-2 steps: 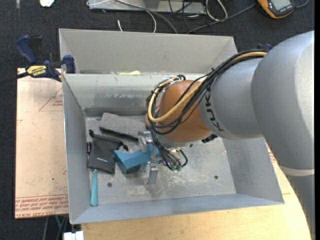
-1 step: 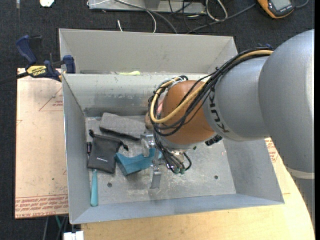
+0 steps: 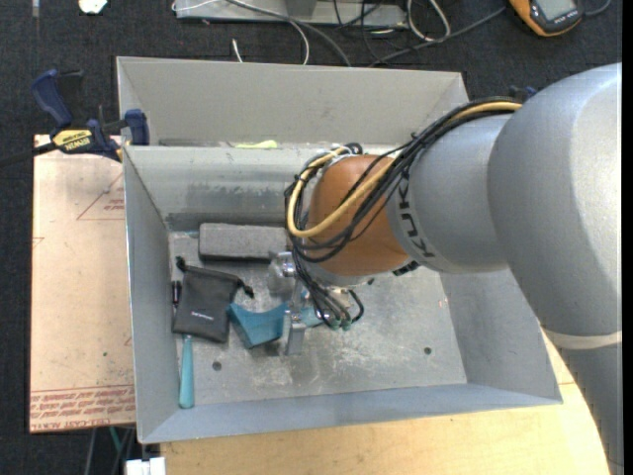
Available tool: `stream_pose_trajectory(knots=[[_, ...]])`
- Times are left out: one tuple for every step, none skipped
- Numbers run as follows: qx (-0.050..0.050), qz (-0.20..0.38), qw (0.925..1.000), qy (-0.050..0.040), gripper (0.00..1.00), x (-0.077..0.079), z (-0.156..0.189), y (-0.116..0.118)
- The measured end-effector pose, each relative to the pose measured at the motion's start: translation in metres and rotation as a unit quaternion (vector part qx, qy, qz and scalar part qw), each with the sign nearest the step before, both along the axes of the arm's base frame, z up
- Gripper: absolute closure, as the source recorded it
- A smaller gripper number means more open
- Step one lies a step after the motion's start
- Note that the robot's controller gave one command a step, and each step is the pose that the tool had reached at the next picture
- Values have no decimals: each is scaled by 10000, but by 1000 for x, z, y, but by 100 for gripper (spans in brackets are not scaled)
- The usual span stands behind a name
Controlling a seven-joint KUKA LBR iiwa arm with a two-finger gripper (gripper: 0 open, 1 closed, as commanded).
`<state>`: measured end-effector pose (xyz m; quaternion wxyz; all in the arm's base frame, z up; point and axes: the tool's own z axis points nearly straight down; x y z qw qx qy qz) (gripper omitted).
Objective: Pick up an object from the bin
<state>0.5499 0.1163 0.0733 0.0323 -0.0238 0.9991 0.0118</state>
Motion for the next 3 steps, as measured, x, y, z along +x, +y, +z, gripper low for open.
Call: stream_pose_trajectory(knots=[[-50, -25, 9999, 161, 0, -16, -3, 2], [-11, -4, 10000, 71, 100, -4, -3, 1], [-10, -4, 10000, 71, 100, -4, -2, 1]])
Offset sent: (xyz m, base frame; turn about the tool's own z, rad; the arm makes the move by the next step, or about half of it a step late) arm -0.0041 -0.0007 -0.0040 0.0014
